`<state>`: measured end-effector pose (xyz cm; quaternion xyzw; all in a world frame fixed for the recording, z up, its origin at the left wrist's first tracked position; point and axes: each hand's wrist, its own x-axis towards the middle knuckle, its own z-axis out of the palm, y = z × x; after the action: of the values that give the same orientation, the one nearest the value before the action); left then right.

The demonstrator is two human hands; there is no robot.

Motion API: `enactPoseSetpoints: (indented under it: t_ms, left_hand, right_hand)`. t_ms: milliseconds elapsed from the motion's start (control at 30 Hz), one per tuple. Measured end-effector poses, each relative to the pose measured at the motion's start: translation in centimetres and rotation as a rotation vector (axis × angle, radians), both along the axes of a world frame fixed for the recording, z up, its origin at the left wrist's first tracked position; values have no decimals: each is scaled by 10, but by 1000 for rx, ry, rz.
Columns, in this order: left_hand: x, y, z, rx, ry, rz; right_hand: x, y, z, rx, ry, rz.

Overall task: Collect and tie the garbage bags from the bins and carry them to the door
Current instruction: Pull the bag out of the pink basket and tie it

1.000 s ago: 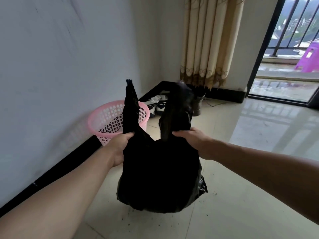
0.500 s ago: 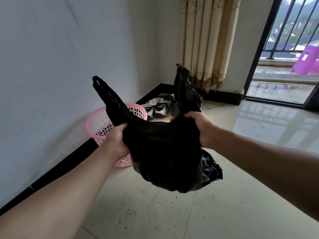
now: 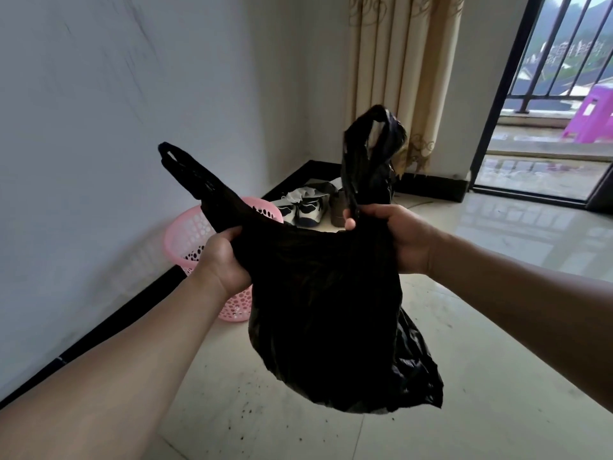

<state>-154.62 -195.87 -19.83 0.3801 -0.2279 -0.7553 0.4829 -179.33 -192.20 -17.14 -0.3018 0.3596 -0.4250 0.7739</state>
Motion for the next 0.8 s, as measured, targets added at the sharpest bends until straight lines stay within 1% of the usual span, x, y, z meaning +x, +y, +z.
enactPoseSetpoints:
  t_ms: [33,100,133,200,267,333,433,500,567,633,700,800]
  left_hand:
    - [-1,-1,1,5,3,0]
    - [-4,-5,-1,14,-40,7]
    - [-8,-6,-2,13,-82,-12]
    - [-17,-9,-8,24,-190,-92]
    - [-30,-6,-15,45,-283,-153]
    - [-44,2,-22,43,-418,-197]
    - [-61,15,-31,-34,-666,-230]
    - [-70,19,-40,-80,-757,-300]
    - [-77,24,-46,-108,-797,-374]
    - [-81,28,-49,-135,-834,-426]
    - [-83,29,-56,-160,-905,-482]
    - [-80,26,-66,-123,-1101,-531]
  right_hand:
    - [1,-1,-1,18,-2,-71]
    - [1,-7,-6,73,-67,-253]
    - [2,-10,-10,93,-112,-331]
    - [4,-17,-17,110,-128,-426]
    - [8,-24,-28,154,-18,-505]
    - [11,-26,-42,225,228,-548]
    - [9,-21,-68,286,598,-461]
    - [2,-17,-83,321,781,-395]
    - [-7,-14,-92,351,911,-338]
    - [-13,-12,-96,362,951,-300]
    - [-15,-11,-99,337,930,-233]
    - [-9,-9,-103,212,852,-86]
